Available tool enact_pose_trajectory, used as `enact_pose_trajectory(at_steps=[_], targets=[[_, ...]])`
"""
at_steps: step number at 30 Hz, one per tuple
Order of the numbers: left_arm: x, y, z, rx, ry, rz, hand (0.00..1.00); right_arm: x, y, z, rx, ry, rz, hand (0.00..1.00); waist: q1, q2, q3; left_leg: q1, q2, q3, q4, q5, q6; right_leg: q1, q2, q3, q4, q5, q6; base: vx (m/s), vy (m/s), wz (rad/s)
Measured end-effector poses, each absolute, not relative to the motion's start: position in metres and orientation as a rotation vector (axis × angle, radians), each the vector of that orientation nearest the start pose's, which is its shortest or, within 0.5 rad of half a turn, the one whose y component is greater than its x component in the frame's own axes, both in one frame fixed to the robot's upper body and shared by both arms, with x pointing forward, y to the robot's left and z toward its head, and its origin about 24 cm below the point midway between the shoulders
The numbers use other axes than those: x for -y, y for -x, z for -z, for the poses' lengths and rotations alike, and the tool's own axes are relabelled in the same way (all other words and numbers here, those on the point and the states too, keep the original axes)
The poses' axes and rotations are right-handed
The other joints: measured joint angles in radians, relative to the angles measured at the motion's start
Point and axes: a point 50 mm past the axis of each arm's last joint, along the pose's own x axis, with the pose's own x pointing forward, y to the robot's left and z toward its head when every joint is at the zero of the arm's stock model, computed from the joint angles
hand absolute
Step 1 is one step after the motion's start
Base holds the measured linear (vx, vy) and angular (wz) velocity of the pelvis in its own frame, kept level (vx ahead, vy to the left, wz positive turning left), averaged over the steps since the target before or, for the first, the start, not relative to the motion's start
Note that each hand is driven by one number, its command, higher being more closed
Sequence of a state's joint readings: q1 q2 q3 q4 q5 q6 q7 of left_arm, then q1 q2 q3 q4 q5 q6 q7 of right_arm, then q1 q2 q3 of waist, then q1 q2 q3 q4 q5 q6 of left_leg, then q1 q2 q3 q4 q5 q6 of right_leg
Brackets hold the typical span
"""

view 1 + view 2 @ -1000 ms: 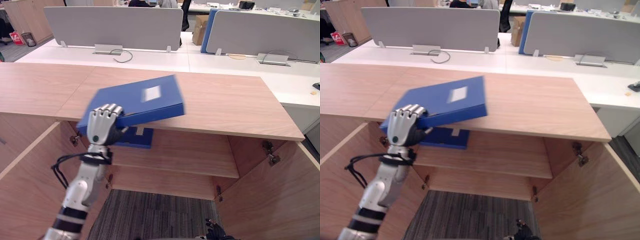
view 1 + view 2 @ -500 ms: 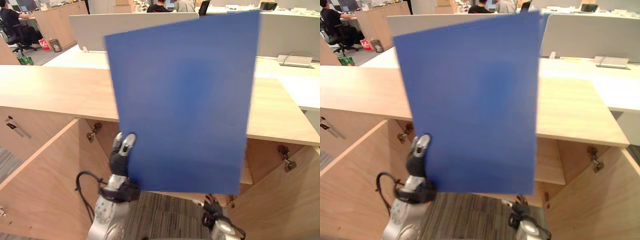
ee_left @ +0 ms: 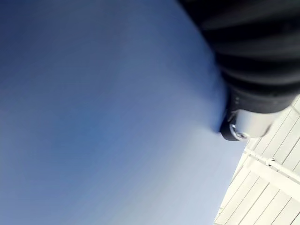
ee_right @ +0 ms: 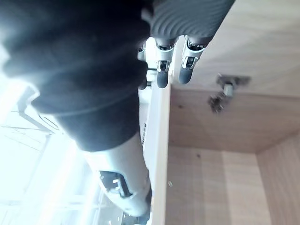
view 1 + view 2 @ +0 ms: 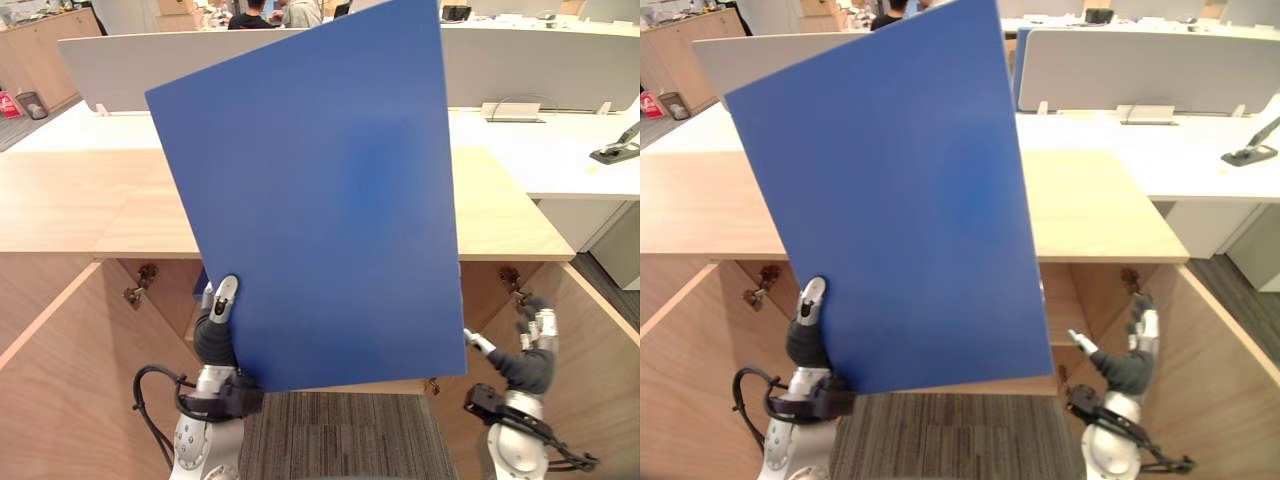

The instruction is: Walk over to the cabinet, pick up the folder, carry it to the office cabinet, place the folder inside the office cabinet, then close the office cabinet door

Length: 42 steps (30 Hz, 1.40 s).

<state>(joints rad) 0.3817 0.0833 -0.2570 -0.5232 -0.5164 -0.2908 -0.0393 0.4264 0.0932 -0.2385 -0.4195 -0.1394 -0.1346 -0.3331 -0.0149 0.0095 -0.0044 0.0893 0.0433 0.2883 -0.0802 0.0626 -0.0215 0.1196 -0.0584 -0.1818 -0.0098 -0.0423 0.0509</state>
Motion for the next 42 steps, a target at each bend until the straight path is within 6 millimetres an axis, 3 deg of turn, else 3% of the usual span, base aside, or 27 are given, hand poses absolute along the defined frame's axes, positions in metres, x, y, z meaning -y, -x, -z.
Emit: enact_pose_trajectory(at_steps=[8, 15, 20, 24, 28, 34, 42], targets=[[-0.139, -0.172, -0.112, 0.429, 0.427, 0.162, 1.0, 0.227, -0.153, -0.106, 0.325, 0.186, 0.615, 0.0, -0.007, 0.003, -0.006, -0.003, 0.015, 0.038, 0.025, -0.025, -0.009, -0.018, 0.011, 0.035, 0.001, 0.0, 0.0, -0.02, -0.022, -0.16], [-0.159, -0.18, -0.121, 0.488, 0.291, 0.134, 1.0, 0.227, -0.177, -0.136, 0.552, -0.071, 0.338, 0.0, -0.008, 0.0, -0.009, -0.014, 0.007, 0.038, 0.019, -0.025, -0.007, -0.033, 0.006, 0.049, 0.001, 0.0, 0.0, 0.0, 0.002, -0.04], [-0.171, -0.189, -0.122, 0.497, 0.236, 0.116, 1.0, 0.228, -0.195, -0.141, 0.583, -0.247, 0.071, 0.0, -0.005, -0.002, -0.008, -0.018, 0.004, 0.032, 0.019, -0.025, -0.005, -0.032, 0.005, 0.048, 0.001, 0.001, 0.0, 0.0, 0.0, 0.01], [-0.176, -0.192, -0.115, 0.463, 0.196, 0.128, 1.0, 0.22, -0.206, -0.149, 0.567, -0.296, -0.176, 0.0, -0.005, -0.006, -0.006, -0.018, 0.003, 0.027, 0.019, -0.026, -0.005, -0.03, 0.005, 0.046, 0.001, 0.0, 0.0, -0.02, -0.003, 0.01], [-0.177, -0.192, -0.116, 0.459, 0.163, 0.163, 1.0, 0.205, -0.213, -0.146, 0.476, -0.343, -0.404, 0.0, -0.005, -0.009, -0.003, -0.018, -0.002, 0.015, 0.018, -0.023, -0.001, -0.028, 0.0, 0.033, 0.002, 0.0, 0.001, -0.04, -0.003, 0.07], [-0.176, -0.192, -0.116, 0.451, 0.159, 0.195, 1.0, 0.181, -0.227, -0.128, 0.338, -0.403, -0.554, 0.0, 0.0, -0.015, 0.0, -0.017, -0.013, -0.008, 0.005, -0.012, 0.009, -0.029, -0.008, 0.016, 0.002, -0.001, 0.002, -0.05, 0.006, 0.11], [-0.173, -0.195, -0.108, 0.404, 0.226, 0.2, 1.0, 0.136, -0.249, -0.132, 0.278, -0.419, -0.739, 0.0, 0.007, -0.028, 0.008, -0.017, -0.023, -0.023, -0.006, -0.003, 0.015, -0.029, -0.016, 0.001, 0.005, -0.001, 0.002, -0.03, 0.004, 0.06]])
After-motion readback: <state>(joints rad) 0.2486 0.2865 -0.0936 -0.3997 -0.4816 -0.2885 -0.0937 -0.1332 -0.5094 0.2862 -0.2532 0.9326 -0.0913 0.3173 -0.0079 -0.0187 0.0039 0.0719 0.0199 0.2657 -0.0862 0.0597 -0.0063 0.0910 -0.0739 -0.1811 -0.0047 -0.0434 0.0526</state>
